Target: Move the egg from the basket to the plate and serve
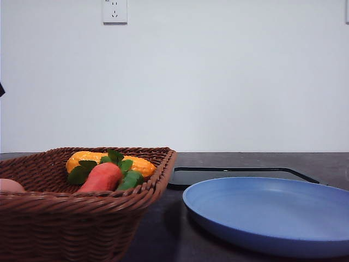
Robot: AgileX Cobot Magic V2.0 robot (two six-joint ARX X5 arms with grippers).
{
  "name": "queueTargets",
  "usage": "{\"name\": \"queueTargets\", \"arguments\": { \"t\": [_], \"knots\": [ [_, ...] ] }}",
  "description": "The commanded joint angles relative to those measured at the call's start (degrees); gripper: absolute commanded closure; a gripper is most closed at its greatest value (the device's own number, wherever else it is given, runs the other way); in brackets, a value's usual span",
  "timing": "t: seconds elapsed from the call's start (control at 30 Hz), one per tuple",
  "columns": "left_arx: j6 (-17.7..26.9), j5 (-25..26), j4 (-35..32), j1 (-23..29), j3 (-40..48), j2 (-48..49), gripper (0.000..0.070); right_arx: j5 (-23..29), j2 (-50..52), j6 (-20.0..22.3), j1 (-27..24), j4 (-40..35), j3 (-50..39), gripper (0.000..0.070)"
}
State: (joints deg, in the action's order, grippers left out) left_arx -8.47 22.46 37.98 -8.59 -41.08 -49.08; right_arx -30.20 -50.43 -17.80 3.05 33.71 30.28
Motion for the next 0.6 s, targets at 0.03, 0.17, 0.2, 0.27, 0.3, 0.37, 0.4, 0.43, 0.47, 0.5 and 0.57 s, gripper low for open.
{"name": "queueTargets", "arguments": {
  "t": [0.03,0.17,0.2,0.27,0.3,0.37,0.4,0.43,0.47,0.5,0.57],
  "knots": [
    [0.92,0.23,-0.31,-0.72,-0.74,-0.39,0.0478,1.74,-3.21,1.17,0.19,-0.22,0.79,0.0493],
    [0.68,0.24,-0.30,-0.90,-0.74,-0.39,0.0380,2.16,-8.00,2.54,0.20,-1.72,0.79,0.0493],
    [0.68,0.24,-0.33,-0.90,-0.74,-0.39,0.0377,2.15,-9.28,2.56,0.20,-2.37,0.79,0.0493],
    [0.68,0.22,-0.34,-0.90,-0.74,-0.39,0.0377,2.15,-11.62,2.67,0.20,-3.34,0.79,0.0493],
    [0.68,0.22,-0.33,-0.90,-0.74,-0.39,0.0377,2.11,-12.90,2.69,0.20,-3.86,0.79,0.0493],
    [0.68,0.22,-0.33,-0.90,-0.74,-0.39,0.0377,2.11,-15.19,2.89,0.20,-4.80,0.79,0.0494],
    [0.68,0.22,-0.33,-0.90,-0.74,-0.39,0.0377,2.09,-16.41,2.89,0.20,-5.27,0.79,0.0494],
    [0.68,0.22,-0.33,-0.90,-0.74,-0.39,0.0377,1.83,-17.43,2.89,0.20,-5.73,0.79,0.0494],
    [0.68,0.22,-0.32,-0.90,-0.74,-0.39,0.0377,1.60,-18.46,2.89,0.20,-6.23,0.79,0.0494],
    [0.68,0.22,-0.31,-0.90,-0.74,-0.39,0.0377,1.42,-19.50,2.89,0.22,-6.76,0.79,0.0494],
    [0.68,0.22,-0.31,-0.90,-0.74,-0.39,0.0377,0.56,-21.07,2.86,0.22,-7.68,0.79,0.0498]
  ]
}}
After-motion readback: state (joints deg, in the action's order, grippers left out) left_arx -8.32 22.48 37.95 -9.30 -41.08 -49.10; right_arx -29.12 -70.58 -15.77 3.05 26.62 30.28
